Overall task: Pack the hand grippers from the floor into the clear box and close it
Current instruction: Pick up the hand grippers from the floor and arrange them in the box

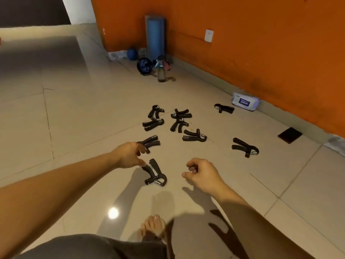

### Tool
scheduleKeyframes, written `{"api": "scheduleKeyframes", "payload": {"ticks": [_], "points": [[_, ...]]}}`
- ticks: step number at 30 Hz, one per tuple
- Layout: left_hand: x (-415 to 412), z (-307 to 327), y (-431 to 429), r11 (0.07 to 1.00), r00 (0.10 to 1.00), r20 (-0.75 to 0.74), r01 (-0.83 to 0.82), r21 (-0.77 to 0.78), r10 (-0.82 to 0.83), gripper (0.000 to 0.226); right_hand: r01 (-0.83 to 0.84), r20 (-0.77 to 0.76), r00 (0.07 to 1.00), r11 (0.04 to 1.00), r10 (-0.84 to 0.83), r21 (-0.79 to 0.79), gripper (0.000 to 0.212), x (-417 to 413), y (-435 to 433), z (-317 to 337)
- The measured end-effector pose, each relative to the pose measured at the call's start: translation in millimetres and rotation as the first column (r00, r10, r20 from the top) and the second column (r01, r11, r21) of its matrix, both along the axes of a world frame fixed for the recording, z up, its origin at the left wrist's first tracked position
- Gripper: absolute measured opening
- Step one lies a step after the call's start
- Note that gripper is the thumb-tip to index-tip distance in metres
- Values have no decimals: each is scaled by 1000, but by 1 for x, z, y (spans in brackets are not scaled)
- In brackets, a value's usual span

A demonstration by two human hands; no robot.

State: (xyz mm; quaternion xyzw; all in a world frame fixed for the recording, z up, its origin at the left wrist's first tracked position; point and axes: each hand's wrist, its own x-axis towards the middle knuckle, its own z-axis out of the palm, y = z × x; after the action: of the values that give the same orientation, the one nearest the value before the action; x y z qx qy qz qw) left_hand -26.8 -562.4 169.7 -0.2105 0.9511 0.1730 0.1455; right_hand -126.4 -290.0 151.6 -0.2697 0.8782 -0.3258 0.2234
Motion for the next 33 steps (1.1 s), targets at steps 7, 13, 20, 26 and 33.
{"api": "scheduleKeyframes", "payload": {"ticks": [7,13,20,26,33], "points": [[-30,-105,-91,974,981,-7,-190,121,192,65,-46,48,998,990,39,133,56,-20,-129,-90],[-73,-159,-137,933,938,-74,-324,154,338,71,-212,-36,969,898,245,385,95,-23,-192,-164],[-133,-187,-152,951,952,-118,-263,161,284,89,-221,-135,947,895,292,387,115,-46,-203,-206],[-172,-203,-153,959,971,-46,-226,174,237,82,-185,-131,958,900,255,395,108,-92,-194,-205],[-174,-233,-134,962,951,-148,-270,42,273,75,90,-281,960,940,6,328,62,-110,-192,-217]]}}
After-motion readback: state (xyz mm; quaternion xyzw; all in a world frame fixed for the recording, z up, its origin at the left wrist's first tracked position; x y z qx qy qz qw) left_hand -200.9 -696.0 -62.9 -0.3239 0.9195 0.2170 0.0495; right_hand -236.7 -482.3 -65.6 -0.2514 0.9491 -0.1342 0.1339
